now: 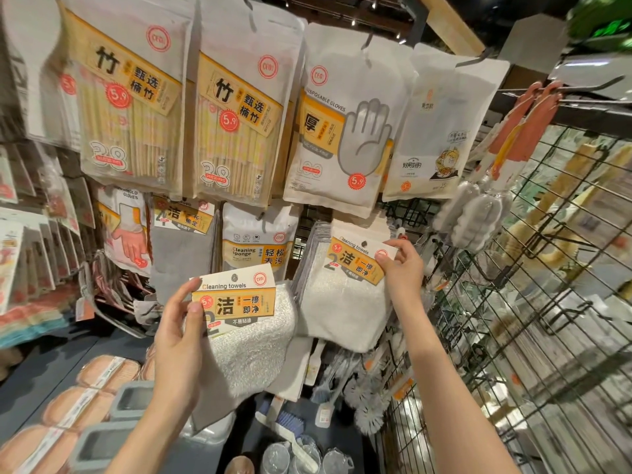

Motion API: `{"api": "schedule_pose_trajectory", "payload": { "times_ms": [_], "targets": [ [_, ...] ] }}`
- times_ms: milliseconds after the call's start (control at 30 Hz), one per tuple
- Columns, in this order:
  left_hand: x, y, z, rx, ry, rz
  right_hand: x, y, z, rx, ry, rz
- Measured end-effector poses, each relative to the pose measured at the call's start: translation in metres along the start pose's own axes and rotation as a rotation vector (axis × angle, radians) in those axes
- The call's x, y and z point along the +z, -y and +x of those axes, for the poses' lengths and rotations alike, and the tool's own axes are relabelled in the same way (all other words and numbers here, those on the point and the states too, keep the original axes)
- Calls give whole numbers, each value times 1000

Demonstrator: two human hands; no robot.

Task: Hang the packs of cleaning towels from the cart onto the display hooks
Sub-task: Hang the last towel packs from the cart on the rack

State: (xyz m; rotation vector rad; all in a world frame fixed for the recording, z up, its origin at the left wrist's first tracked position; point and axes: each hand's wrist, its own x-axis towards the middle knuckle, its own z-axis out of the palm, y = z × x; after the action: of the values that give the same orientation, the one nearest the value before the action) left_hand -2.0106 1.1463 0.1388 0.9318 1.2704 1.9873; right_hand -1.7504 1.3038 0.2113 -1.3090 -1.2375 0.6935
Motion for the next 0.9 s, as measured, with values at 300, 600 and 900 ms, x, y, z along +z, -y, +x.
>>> {"api": "schedule_pose_trajectory", "payload": {
  "times_ms": [300, 600, 900],
  "targets": [
    [-1, 5, 5, 0, -24, -26, 24, -15, 9, -114, -183, -325],
    [-2, 6, 6, -3, -7, -6, 29, -15, 14, -94, -205, -411],
    [6, 2, -4, 26, 47, -20, 6, -9, -1, -141, -258, -437]
  ]
}}
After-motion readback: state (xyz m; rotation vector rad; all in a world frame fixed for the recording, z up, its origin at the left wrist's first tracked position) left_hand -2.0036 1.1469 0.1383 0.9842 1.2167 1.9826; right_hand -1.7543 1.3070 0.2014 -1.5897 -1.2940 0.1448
